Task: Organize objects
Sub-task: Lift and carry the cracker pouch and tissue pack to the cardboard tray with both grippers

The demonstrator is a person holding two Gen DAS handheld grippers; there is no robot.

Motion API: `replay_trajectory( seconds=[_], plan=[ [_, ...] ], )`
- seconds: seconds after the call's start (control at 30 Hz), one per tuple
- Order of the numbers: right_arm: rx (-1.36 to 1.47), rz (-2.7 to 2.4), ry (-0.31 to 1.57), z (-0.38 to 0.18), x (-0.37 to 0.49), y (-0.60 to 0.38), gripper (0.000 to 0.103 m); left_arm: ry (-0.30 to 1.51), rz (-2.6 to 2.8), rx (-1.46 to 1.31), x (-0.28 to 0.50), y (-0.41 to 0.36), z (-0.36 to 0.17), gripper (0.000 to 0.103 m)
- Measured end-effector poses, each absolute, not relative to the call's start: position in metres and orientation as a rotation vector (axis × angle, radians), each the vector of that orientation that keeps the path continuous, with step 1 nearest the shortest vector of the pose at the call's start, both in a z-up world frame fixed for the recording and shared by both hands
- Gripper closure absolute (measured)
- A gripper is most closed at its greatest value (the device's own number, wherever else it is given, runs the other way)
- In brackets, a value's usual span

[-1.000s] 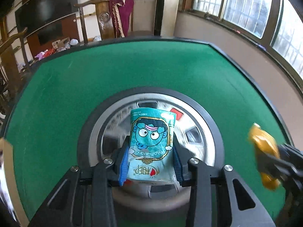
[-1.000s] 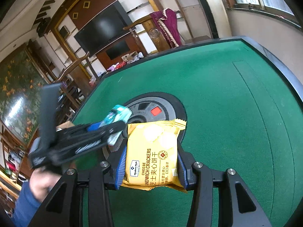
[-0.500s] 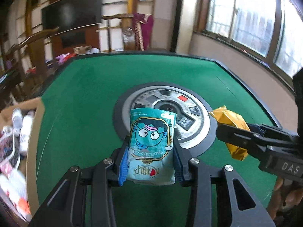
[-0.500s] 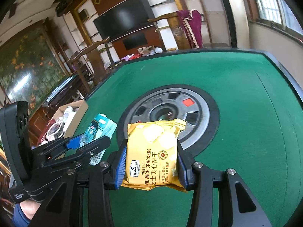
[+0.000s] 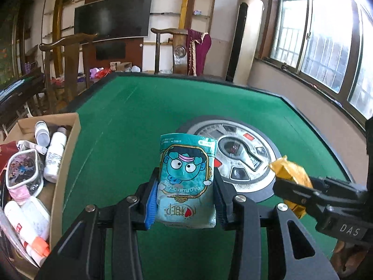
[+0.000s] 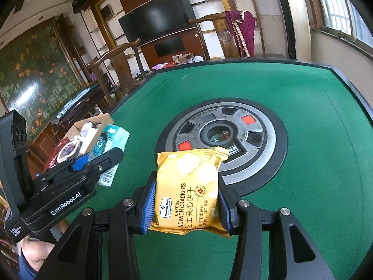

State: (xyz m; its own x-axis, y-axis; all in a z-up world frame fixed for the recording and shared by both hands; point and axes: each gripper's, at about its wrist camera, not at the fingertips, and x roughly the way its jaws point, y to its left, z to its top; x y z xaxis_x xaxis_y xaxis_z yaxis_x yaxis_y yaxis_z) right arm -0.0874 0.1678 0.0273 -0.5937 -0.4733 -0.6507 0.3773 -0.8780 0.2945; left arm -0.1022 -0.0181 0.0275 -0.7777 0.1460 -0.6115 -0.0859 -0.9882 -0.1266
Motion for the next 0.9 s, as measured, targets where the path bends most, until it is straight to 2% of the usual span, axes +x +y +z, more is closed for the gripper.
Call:
replay_trajectory(
  seconds=[0.9],
  plan=[
    [1.002,-2.411,-0.222,0.036,-0.071,0.126,0.053,-0.242,3.032,-0.796,-0.047,-0.069,0.055,0.061]
  ],
)
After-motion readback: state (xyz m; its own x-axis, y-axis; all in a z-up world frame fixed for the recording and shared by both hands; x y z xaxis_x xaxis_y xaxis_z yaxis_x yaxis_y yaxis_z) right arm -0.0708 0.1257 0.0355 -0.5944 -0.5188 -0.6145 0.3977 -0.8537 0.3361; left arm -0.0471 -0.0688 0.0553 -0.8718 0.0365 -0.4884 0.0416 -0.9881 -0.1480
